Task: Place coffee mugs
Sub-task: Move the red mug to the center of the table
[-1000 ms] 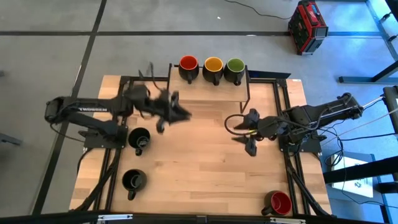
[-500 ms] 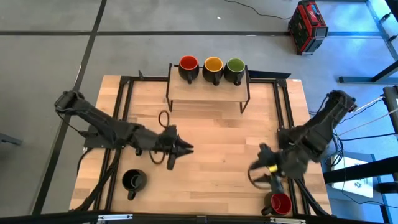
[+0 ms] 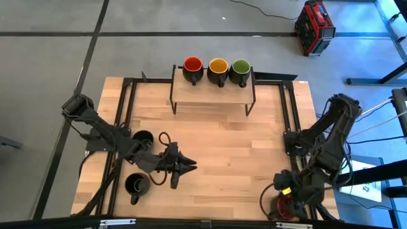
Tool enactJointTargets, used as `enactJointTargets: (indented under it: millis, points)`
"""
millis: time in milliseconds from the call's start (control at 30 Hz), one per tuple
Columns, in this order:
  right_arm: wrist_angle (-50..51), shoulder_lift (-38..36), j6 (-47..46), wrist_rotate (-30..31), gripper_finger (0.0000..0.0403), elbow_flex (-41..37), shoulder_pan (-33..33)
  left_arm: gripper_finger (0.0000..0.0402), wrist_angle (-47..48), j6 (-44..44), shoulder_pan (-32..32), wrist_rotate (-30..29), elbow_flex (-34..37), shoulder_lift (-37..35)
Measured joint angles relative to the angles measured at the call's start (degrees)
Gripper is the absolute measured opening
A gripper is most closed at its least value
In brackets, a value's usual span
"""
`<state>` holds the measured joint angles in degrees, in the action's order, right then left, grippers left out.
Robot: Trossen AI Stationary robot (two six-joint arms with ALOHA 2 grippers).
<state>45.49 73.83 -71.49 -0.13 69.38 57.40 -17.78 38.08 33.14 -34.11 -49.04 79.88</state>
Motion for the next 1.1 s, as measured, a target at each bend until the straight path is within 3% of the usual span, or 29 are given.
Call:
enactJointTargets:
  millis: [133, 533, 700, 900, 1100]
  points:
    - [7.91, 1.20, -6.78, -4.08, 0.0209, 0.00, 3.13, 0.0092, 0.00, 0.07, 0.35, -1.86, 0.00, 0.00]
    - [18.10, 10.49, -16.86, -4.46, 0.0209, -0.06, 7.12, 0.0092, 0.35, -0.06, 0.33, -2.06, 0.00, 0.00]
    - [16.58, 12.10, -20.60, -7.70, 0.0209, -3.78, 7.07, 0.0092, 0.50, -0.08, 0.33, -2.03, 0.00, 0.00]
    - [7.67, 11.97, -22.42, -9.03, 0.0209, -9.32, 7.12, 0.0092, 0.76, 0.18, 0.33, -1.51, 0.00, 0.00]
    - [7.76, 11.95, -24.12, -9.06, 0.0196, -11.93, 6.59, 0.0092, 0.76, 0.42, 0.33, -1.46, 0.00, 0.00]
